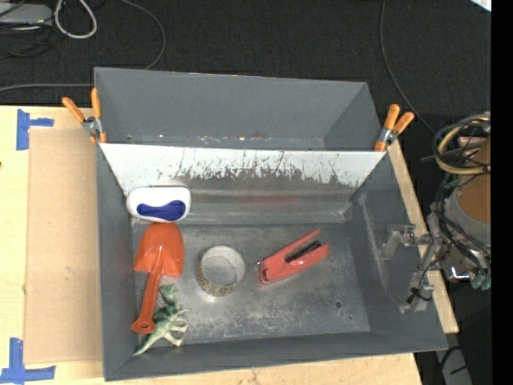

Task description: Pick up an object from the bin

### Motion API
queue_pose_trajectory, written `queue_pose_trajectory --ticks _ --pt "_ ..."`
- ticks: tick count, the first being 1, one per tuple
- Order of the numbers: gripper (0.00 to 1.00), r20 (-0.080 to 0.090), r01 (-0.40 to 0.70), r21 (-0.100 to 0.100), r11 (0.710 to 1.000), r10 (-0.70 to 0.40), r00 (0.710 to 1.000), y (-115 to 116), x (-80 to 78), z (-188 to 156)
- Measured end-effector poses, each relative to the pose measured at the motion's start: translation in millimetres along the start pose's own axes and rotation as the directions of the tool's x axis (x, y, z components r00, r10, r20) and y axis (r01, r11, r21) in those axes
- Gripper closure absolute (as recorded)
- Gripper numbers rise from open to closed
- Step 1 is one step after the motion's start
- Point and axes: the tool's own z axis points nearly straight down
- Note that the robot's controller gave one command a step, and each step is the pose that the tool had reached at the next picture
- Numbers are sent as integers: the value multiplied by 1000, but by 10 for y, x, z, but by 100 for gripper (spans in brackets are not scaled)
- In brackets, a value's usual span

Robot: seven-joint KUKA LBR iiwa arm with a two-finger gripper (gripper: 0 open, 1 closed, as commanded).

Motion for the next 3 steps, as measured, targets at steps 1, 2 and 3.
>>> queue_pose_trajectory --ticks 1,2,3 --pt "0 7 6 2 1000 -6 1000 9 -17 -34" --pt "0 7 212 3 977 -212 977 1161 -53 1154" --pt "0 11 182 5 983 -182 983 1013 -652 786"
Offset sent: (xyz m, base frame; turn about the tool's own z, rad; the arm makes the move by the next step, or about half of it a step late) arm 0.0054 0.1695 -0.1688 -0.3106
